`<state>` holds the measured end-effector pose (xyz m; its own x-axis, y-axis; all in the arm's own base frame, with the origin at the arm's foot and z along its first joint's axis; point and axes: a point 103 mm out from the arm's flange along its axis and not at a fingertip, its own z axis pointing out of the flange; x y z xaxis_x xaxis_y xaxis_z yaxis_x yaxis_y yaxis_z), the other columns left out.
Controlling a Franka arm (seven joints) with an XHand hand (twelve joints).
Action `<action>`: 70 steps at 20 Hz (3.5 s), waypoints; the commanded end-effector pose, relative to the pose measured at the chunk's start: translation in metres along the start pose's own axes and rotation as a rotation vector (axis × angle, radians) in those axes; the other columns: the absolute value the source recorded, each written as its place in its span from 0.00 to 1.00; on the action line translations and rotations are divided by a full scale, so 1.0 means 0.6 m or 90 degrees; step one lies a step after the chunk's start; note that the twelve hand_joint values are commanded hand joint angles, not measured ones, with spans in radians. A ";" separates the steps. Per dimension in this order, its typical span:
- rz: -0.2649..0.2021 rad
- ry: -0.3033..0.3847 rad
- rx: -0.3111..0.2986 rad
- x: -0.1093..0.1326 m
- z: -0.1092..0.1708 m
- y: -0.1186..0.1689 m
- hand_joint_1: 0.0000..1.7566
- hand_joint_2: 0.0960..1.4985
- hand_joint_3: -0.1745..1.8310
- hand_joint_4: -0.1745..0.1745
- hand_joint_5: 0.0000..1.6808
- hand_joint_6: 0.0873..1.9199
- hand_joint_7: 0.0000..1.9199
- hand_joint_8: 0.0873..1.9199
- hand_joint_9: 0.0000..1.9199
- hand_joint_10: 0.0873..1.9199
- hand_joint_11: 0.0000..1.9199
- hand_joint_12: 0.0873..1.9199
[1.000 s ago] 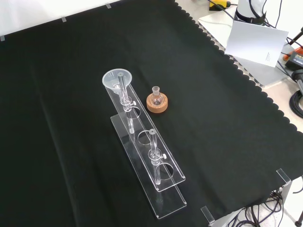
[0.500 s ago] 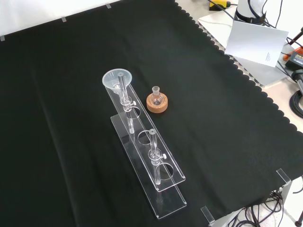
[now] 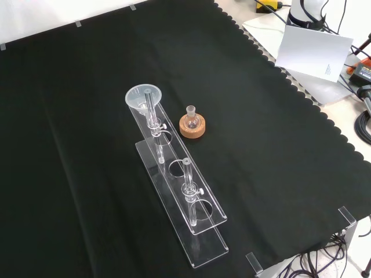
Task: Pick up the funnel from the transparent funnel stand.
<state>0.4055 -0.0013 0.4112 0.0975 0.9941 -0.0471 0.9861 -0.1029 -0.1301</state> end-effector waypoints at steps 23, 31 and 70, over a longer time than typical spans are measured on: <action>-0.150 -0.028 0.119 0.190 0.114 0.220 0.33 0.54 0.25 0.46 0.13 0.00 0.06 0.34 0.18 0.35 0.07 0.73; -0.158 -0.029 0.178 0.201 0.156 0.237 0.32 0.43 0.31 0.47 0.04 0.00 0.00 0.19 0.01 0.42 0.04 0.80; -0.167 -0.118 0.223 0.214 0.215 0.252 0.45 0.37 0.35 0.40 0.07 0.00 0.00 0.21 0.06 0.44 0.10 0.80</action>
<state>0.5499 0.1083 0.2578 -0.2082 0.9692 -0.1313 0.8673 0.1209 -0.4829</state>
